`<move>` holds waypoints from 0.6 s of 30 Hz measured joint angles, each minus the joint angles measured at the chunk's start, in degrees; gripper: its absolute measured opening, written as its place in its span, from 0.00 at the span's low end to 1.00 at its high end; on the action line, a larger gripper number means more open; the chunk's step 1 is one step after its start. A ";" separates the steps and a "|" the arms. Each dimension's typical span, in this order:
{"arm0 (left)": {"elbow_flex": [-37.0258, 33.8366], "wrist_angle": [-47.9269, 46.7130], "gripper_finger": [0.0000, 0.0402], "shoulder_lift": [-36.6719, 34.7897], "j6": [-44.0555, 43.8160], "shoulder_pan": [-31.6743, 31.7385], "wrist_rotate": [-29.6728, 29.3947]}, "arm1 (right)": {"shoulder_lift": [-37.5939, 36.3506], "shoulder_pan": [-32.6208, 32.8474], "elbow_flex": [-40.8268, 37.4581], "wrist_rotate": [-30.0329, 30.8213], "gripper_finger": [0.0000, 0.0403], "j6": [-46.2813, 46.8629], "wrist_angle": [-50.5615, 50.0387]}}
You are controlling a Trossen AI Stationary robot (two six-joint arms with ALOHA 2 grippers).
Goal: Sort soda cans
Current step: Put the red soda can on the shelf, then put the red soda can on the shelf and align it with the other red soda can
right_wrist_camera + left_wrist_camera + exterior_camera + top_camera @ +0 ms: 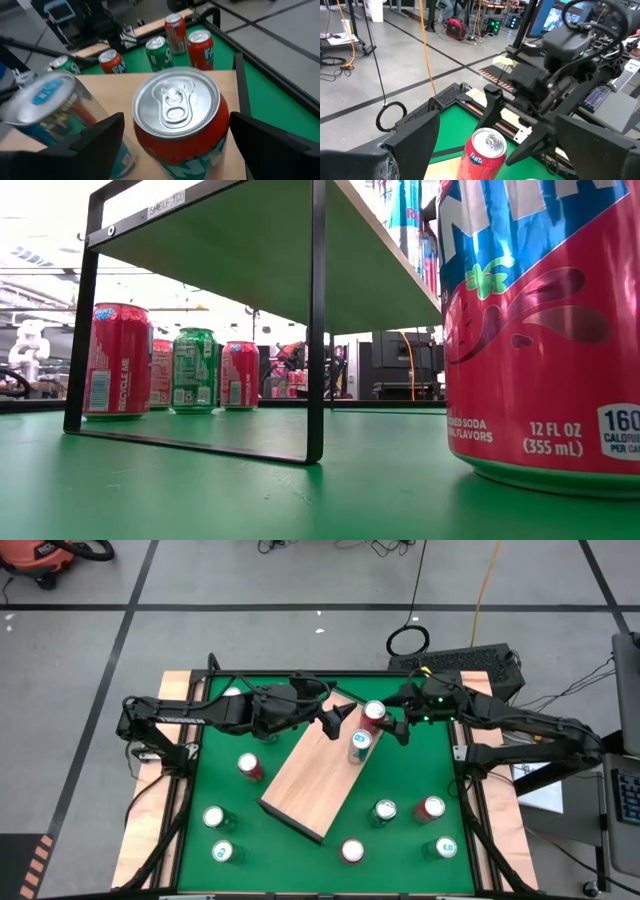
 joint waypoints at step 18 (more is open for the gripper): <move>0.00 -19.14 0.98 -3.94 -16.78 3.12 -0.26 | -6.50 -0.02 14.49 9.69 0.88 1.42 -4.30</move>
